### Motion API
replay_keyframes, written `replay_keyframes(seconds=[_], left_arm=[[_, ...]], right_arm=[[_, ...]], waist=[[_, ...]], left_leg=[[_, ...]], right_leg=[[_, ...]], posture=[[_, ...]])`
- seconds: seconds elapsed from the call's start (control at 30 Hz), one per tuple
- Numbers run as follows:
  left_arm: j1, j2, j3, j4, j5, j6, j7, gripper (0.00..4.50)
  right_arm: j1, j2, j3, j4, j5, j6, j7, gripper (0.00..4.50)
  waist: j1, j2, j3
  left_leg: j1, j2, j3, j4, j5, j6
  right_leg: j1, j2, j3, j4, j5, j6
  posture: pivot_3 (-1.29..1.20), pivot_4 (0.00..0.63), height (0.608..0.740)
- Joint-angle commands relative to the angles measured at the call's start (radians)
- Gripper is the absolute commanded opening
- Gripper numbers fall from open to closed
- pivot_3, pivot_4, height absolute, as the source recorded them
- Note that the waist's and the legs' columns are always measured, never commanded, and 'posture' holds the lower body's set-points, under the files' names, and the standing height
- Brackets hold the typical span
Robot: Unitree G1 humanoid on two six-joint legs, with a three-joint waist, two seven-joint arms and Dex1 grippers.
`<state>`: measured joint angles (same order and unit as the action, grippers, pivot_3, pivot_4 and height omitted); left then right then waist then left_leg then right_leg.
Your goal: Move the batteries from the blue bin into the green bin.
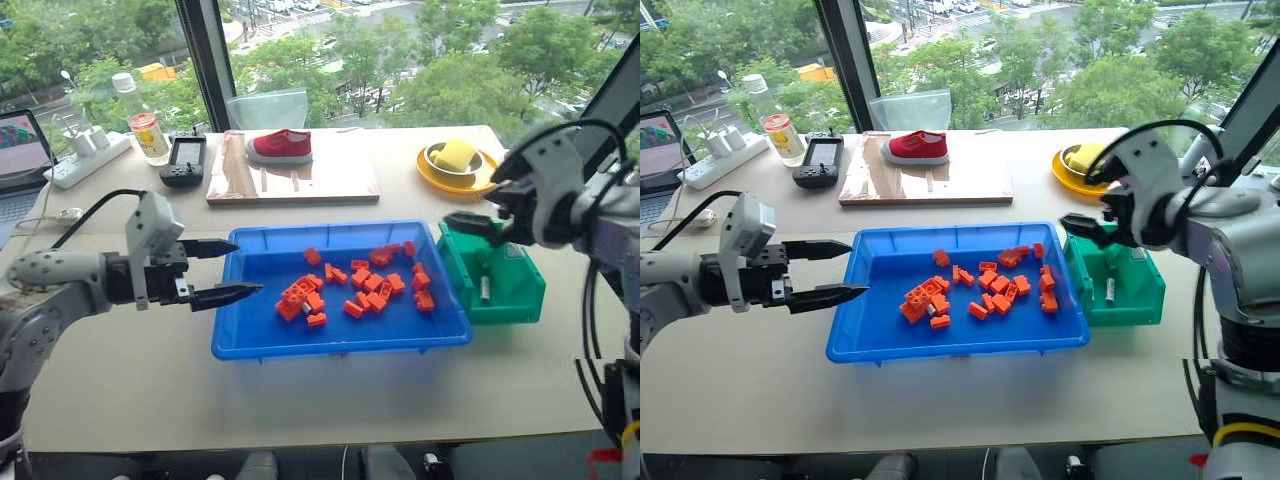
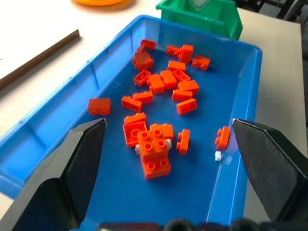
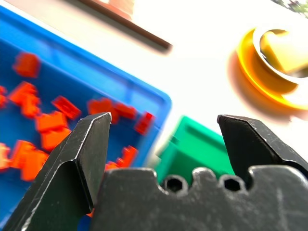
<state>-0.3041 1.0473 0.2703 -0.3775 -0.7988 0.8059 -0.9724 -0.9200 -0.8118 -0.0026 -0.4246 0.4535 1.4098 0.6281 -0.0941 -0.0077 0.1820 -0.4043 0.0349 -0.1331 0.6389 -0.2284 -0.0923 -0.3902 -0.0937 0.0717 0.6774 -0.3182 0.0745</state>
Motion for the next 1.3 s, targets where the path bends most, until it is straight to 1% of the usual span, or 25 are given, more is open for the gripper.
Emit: replay_keyframes(seconds=[0.03,0.1,0.17,0.2,0.33,0.4,0.57,0.7,1.03,1.17,1.3], left_arm=[[0.045,0.054,0.059,0.006,0.048,-0.040,-0.043,4.50],[0.062,0.075,0.068,0.013,0.070,-0.050,-0.059,4.50],[0.098,0.117,0.077,0.008,0.101,-0.066,-0.097,4.50],[0.108,0.127,0.079,0.006,0.109,-0.071,-0.107,4.50],[0.154,0.174,0.107,0.021,0.146,-0.097,-0.157,4.50],[0.162,0.178,0.112,0.030,0.159,-0.108,-0.165,4.50],[0.146,0.159,0.095,0.023,0.159,-0.109,-0.157,4.50],[0.126,0.148,0.081,0.015,0.154,-0.102,-0.146,4.50],[0.102,0.137,0.070,-0.002,0.143,-0.080,-0.131,4.50],[0.051,0.120,0.073,-0.001,0.105,-0.056,-0.116,4.50],[0.042,0.121,0.065,0.000,0.112,-0.052,-0.116,4.50]], right_arm=[[-0.038,0.113,0.109,-0.034,0.035,0.018,-0.018,4.15],[-0.030,0.154,0.172,-0.035,0.034,0.007,-0.019,4.15],[-0.014,0.211,0.242,-0.021,0.033,-0.014,-0.025,4.15],[-0.010,0.225,0.257,-0.017,0.033,-0.020,-0.026,4.15],[0.002,0.263,0.385,0.044,-0.007,-0.092,-0.018,4.15],[-0.013,0.290,0.435,0.100,-0.029,-0.142,-0.006,4.15],[-0.048,0.363,0.511,0.221,-0.090,-0.230,0.001,4.15],[-0.066,0.409,0.536,0.284,-0.129,-0.268,0.004,4.15],[-0.076,0.496,0.540,0.325,-0.184,-0.279,-0.004,4.15],[-0.075,0.551,0.532,0.359,-0.198,-0.284,-0.015,4.15],[-0.066,0.565,0.530,0.382,-0.217,-0.292,-0.012,4.15]], waist=[[0.001,0.000,0.000],[0.006,0.000,0.000],[0.007,0.000,0.000],[0.006,0.000,0.000],[0.002,0.000,0.000],[0.000,0.000,0.000],[-0.005,0.000,0.000],[-0.005,0.000,0.000],[-0.007,0.000,0.000],[-0.007,0.000,0.000],[-0.009,0.000,0.000]], left_leg=[[0.000,0.000,0.000,0.000,0.000,0.000],[-0.001,0.000,-0.001,0.000,0.000,0.000],[-0.001,0.000,-0.001,0.000,0.000,-0.001],[-0.001,0.000,-0.001,0.000,0.000,-0.001],[-0.001,0.000,-0.001,0.000,0.000,-0.001],[0.000,0.000,-0.001,0.000,0.000,-0.001],[0.000,0.000,-0.001,0.000,0.000,0.000],[0.000,0.000,-0.001,0.000,0.000,-0.001],[0.000,0.000,-0.001,0.000,0.000,-0.001],[0.000,0.000,-0.001,0.000,0.000,-0.001],[0.000,0.000,-0.001,0.000,0.000,-0.001]], right_leg=[[0.000,0.000,0.000,0.000,0.000,0.000],[0.000,0.000,0.000,0.001,0.000,0.000],[-0.001,0.000,-0.001,0.001,0.000,0.000],[-0.001,0.000,-0.001,0.001,0.000,0.000],[-0.001,0.000,-0.001,0.001,0.000,0.000],[-0.001,0.000,-0.001,0.001,0.000,0.000],[-0.002,0.000,-0.001,0.002,0.000,0.000],[-0.003,0.000,-0.001,0.003,0.000,0.000],[-0.003,0.001,-0.001,0.004,0.000,0.000],[-0.003,0.001,-0.001,0.004,0.000,0.000],[-0.003,0.001,-0.001,0.004,0.000,0.000]], posture=[[0.00,0.150,0.740],[0.00,0.150,0.740],[0.00,0.150,0.740],[0.00,0.150,0.740],[0.00,0.150,0.740],[0.00,0.150,0.740],[0.00,0.150,0.740],[0.00,0.150,0.740],[0.00,0.150,0.740],[0.00,0.150,0.740],[0.00,0.150,0.740]])
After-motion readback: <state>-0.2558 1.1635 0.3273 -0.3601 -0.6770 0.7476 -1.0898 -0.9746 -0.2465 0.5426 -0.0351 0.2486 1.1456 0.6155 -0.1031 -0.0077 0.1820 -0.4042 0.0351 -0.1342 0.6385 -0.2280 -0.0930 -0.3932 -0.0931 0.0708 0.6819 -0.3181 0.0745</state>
